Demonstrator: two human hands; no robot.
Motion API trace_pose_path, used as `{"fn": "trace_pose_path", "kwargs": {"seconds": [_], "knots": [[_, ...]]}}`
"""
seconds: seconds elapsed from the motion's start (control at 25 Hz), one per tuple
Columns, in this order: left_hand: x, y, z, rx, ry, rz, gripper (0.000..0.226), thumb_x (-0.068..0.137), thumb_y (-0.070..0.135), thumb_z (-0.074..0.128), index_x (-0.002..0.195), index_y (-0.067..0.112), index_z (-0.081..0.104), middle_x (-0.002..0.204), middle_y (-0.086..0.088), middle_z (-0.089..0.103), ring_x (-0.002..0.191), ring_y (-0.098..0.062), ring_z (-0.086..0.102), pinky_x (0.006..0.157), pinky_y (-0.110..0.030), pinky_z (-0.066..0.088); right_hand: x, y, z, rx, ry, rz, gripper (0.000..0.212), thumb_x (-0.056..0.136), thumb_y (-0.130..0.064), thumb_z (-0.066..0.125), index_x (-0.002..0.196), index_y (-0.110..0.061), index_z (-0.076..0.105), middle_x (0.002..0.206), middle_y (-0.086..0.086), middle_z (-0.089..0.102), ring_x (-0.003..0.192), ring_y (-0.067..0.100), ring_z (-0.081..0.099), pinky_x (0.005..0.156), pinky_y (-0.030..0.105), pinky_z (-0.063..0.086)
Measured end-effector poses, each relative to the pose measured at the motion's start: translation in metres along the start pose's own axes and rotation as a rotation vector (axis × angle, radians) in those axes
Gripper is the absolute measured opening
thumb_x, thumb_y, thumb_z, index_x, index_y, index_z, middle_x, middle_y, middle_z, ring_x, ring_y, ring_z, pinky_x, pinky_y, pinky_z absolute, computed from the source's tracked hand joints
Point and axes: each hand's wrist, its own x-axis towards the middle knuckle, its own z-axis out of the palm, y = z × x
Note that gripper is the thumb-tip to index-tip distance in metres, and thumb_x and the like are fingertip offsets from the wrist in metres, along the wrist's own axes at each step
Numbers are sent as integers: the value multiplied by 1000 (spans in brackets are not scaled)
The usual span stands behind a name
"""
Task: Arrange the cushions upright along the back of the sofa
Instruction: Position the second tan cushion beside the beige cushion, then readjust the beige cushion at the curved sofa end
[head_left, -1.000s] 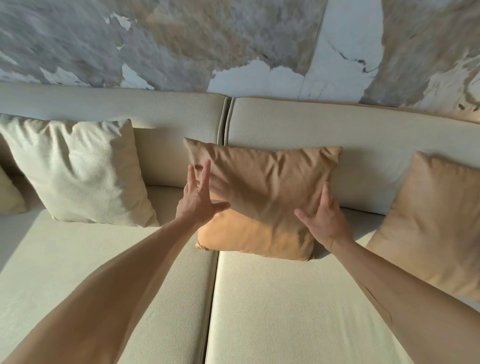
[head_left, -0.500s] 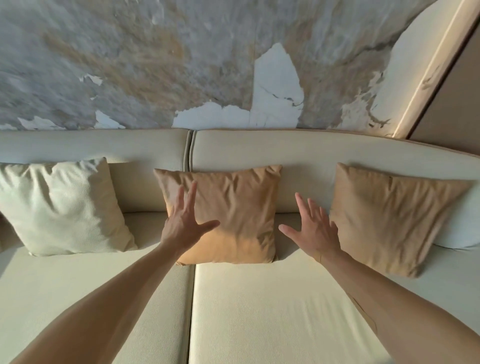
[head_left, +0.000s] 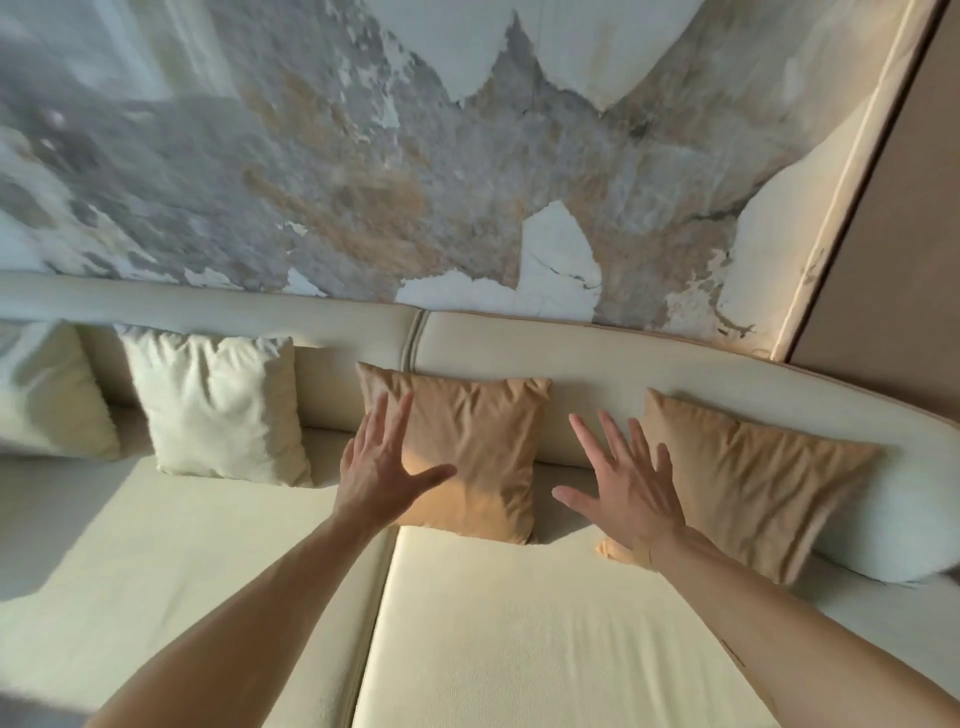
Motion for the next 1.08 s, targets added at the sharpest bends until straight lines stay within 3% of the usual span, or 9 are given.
{"fn": "trace_pose_path", "kwargs": {"seconds": [0.2,0.4,0.6,0.76,0.88,1.08], "knots": [[-64,2,-81,136,77,-85,118,55,101,27,153,45,-5,165,5,-10,152,-21,-6,120,-51,10,-12,-42,-65,36,73,-195,90,77,-85,23,151,-46,-10,164,-3,-12,150,30,-8,117,57,5],[-132,-48,-163,281,187,-233,113,62,99,27,155,43,-2,163,9,-17,151,-19,-12,120,-54,4,-6,-137,-95,23,82,-410,89,77,-85,21,151,-46,-9,164,-1,-9,150,31,-7,115,57,6],[-215,-135,-247,321,290,-472,108,67,95,33,154,44,-5,163,10,-17,151,-20,-14,120,-54,0,-9,-284,-99,47,50,-630,92,73,-87,20,151,-47,-9,164,-3,-10,150,29,-7,115,56,7],[-280,-211,-304,330,345,-616,112,61,100,22,155,44,0,164,8,-15,151,-18,-15,120,-53,-2,-18,-410,-90,52,24,-759,92,73,-87,25,150,-48,-7,164,-5,-11,150,28,-9,116,58,7],[-320,-271,-346,342,365,-708,110,63,99,24,154,44,-1,165,8,-15,151,-17,-16,120,-53,-3,-31,-501,-83,80,-20,-826,87,81,-79,37,150,-49,-5,163,-7,-12,150,26,-11,116,56,4],[-358,-356,-401,340,379,-777,111,62,99,25,155,44,0,165,9,-13,151,-16,-13,120,-54,-1,-46,-623,-67,97,-15,-861,87,81,-79,37,151,-48,-4,164,-8,-11,150,25,-11,118,56,4]]}}
